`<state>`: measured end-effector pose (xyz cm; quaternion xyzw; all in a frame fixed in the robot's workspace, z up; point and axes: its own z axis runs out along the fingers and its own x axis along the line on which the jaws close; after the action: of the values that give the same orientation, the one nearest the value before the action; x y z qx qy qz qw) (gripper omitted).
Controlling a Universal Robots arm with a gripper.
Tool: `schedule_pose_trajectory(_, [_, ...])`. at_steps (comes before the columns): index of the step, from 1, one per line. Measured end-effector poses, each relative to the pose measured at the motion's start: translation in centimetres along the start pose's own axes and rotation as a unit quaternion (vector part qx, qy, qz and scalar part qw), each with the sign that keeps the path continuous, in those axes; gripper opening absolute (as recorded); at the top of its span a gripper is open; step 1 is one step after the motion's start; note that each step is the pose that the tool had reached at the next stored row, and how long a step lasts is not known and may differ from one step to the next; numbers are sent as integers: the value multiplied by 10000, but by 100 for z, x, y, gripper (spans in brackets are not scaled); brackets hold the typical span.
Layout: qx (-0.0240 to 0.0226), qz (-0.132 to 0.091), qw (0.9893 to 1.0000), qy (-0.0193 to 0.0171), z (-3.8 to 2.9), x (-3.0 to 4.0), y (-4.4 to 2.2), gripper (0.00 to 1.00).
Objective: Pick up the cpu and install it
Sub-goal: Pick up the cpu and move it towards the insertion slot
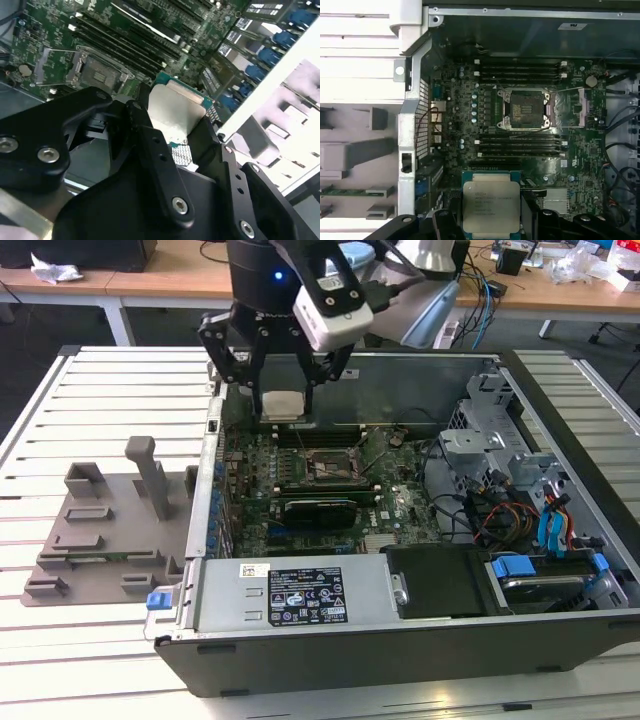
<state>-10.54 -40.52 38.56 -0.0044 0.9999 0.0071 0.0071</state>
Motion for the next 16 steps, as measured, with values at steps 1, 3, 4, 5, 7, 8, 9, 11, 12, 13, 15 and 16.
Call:
schedule_pose_trajectory(1, [1,1,10000,2,8,-49,8,55])
schedule_pose_trajectory(3, [1,1,10000,6,21,-118,20,55])
schedule_pose_trajectory(4, [1,1,10000,6,26,-142,24,55])
schedule_pose_trajectory(5, [1,1,10000,8,39,-192,34,55])
schedule_pose_trajectory(7, [5,1,10000,11,63,-283,53,55])
schedule_pose_trajectory(8, [7,0,10000,12,74,-325,62,55])
schedule_pose_trajectory(9, [9,1,10000,13,85,-359,72,55])
schedule_pose_trajectory(11, [11,1,10000,16,116,-410,92,55])
schedule_pose_trajectory(12, [11,1,10000,17,130,-423,101,55])
schedule_pose_trajectory(13, [12,1,10000,18,143,-434,110,55])
schedule_pose_trajectory(15, [14,2,10000,21,188,-462,159,55])
schedule_pose_trajectory(16, [15,1,10000,22,203,-468,179,55])
